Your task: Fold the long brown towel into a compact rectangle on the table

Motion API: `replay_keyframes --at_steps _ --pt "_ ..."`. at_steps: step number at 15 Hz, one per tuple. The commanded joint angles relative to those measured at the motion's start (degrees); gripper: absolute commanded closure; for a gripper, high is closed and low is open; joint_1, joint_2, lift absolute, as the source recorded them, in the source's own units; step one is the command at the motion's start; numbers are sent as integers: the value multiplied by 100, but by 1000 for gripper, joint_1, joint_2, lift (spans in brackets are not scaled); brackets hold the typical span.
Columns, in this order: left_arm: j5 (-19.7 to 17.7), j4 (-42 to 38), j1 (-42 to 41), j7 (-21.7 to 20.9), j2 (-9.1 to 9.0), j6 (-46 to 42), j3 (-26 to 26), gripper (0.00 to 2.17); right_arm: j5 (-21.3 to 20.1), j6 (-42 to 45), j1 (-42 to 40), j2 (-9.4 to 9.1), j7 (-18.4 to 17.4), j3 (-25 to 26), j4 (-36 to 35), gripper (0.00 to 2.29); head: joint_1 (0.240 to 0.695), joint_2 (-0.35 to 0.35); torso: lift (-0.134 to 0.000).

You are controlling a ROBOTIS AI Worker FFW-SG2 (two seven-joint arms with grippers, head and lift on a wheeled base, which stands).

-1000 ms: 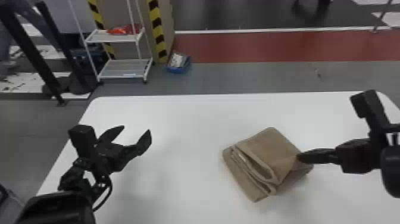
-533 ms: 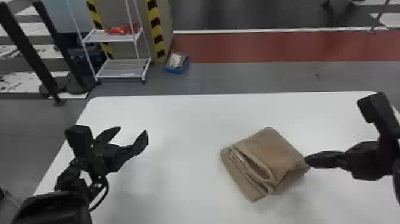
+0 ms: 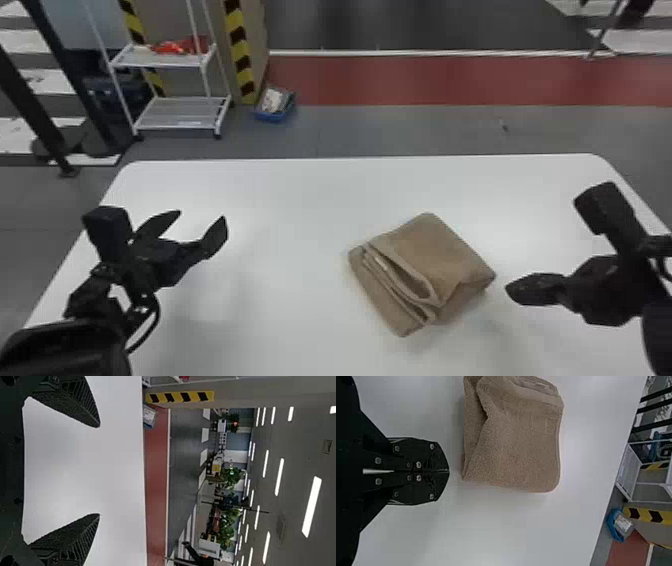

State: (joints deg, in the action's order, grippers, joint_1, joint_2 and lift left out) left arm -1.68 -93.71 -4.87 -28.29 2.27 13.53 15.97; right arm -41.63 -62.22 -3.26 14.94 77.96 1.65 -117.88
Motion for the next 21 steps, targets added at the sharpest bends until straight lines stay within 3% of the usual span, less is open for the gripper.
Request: replay_keyframes --at_steps 1,5,12,15,21 --pt "1 11 3 -1 2 -3 3 80 -249 161 186 -141 36 -341 406 2192 695 34 -124" --pt "10 19 -14 -1 2 -3 55 80 -222 109 845 -510 36 -359 1039 2192 695 70 -124" --pt "1 81 -14 -1 2 -73 73 80 -152 197 1618 -914 36 -403 2173 2192 695 110 -124" --pt "-8 90 -5 -9 10 -91 82 80 155 232 1882 -1020 -642 -332 2498 2192 695 118 -124" --pt "-51 107 3 -36 37 -108 135 80 463 320 2066 -1283 -1459 -253 2551 2192 695 119 -124"
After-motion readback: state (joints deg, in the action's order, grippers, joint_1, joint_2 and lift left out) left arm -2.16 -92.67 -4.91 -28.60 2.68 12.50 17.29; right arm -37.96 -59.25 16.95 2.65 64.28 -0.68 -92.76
